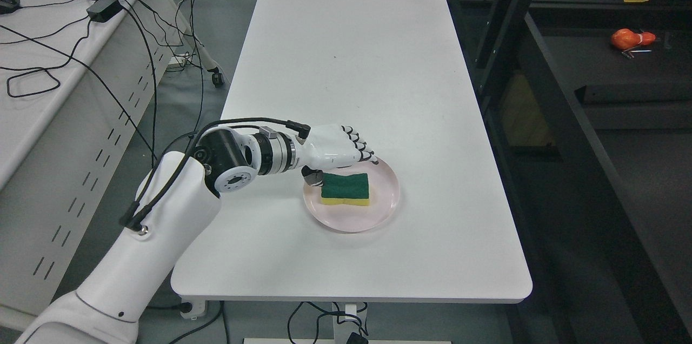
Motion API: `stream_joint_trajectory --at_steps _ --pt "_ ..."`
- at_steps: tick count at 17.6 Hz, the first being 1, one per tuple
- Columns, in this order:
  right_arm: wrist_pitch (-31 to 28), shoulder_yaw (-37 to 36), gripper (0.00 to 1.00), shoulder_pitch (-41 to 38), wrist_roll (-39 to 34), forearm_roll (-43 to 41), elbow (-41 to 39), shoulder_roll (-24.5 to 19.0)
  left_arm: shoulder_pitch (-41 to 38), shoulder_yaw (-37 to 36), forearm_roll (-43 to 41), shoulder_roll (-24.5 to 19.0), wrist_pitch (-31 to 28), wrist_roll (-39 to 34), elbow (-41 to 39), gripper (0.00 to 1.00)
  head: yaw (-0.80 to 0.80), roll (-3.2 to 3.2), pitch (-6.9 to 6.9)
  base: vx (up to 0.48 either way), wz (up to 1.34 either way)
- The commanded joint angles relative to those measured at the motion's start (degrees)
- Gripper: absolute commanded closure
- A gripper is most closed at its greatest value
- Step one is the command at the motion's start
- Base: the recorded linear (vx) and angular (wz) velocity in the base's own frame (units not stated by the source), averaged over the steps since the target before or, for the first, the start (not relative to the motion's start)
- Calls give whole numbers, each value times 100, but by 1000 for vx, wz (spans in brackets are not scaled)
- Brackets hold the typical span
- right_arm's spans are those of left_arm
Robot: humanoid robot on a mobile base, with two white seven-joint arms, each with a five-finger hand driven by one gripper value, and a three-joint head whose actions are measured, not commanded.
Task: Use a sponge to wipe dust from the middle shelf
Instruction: 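Close the left hand fingers around the green-and-yellow sponge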
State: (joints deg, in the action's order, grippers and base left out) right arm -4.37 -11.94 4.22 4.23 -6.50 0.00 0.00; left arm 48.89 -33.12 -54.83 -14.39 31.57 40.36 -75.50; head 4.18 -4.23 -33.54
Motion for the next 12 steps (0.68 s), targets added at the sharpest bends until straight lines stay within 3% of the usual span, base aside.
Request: stream_joint_trajectory --at_steps 1,8,12 --pt "-2 -1 0 0 -1 0 -100 100 -72 -282 -45 -301 7 51 -132 11 0 0 0 0 0" --pt "-2 -1 0 0 -1 0 -100 100 -222 -195 -256 -187 7 43 237 11 0 0 0 0 0" --pt "-2 -1 0 0 -1 0 -100 100 -213 -133 -256 -125 7 43 334 17 0 0 0 0 0"
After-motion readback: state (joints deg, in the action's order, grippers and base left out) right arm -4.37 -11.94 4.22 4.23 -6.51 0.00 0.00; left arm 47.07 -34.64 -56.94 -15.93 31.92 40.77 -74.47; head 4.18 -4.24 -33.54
